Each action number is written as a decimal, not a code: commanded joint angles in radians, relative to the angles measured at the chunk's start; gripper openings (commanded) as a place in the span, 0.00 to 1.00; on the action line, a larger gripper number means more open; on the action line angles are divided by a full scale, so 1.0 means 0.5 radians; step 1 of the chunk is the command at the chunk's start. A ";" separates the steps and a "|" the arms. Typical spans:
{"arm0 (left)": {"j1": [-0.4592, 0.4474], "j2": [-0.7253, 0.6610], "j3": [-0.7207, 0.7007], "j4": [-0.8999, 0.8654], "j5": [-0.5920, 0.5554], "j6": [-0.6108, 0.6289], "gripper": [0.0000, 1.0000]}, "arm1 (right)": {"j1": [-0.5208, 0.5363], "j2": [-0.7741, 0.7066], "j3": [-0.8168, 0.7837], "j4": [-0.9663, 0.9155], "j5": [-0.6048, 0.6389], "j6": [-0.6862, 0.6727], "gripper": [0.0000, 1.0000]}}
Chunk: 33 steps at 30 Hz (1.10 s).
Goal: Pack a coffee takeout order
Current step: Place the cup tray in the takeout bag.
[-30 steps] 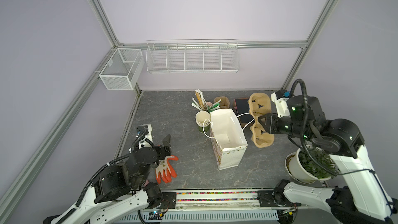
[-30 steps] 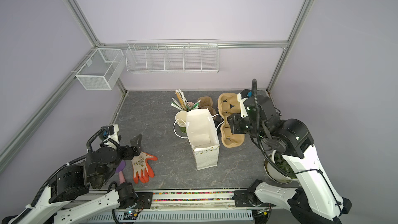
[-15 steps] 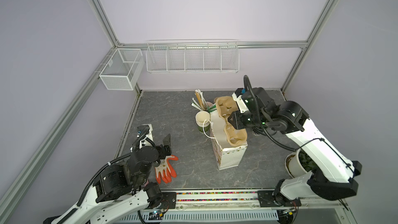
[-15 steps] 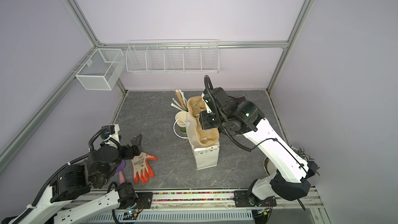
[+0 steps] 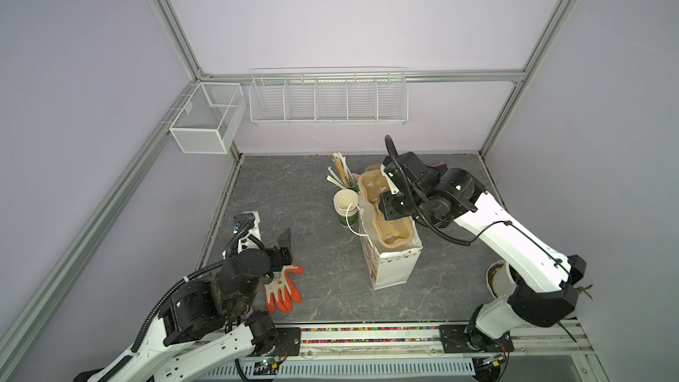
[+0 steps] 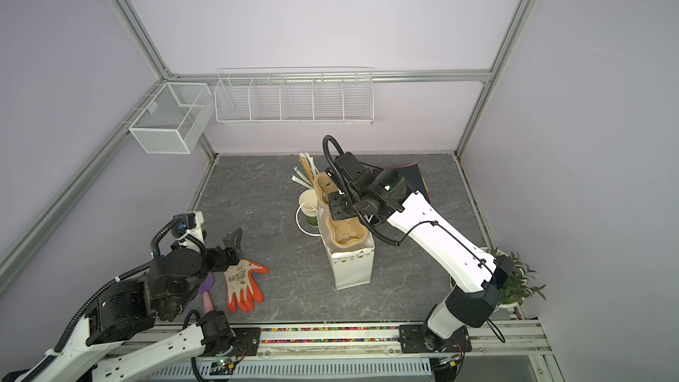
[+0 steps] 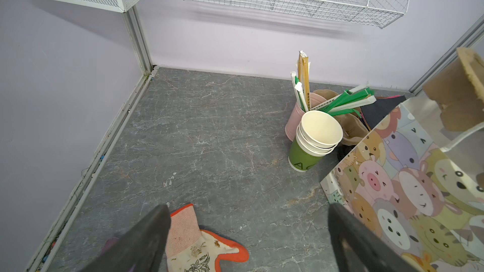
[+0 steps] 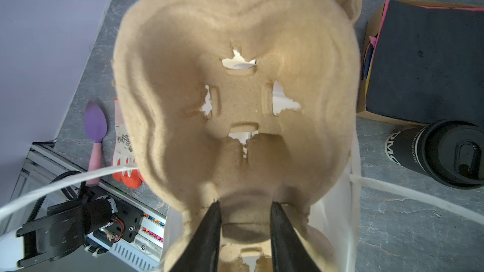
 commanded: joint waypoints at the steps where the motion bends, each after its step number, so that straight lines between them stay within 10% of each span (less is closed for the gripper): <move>1: 0.009 0.006 -0.020 -0.042 0.016 0.048 0.94 | 0.009 -0.012 -0.095 0.020 0.041 0.033 0.33; 33: 0.017 0.014 -0.015 -0.049 0.015 0.050 0.94 | 0.022 0.008 -0.552 0.035 -0.037 0.046 0.31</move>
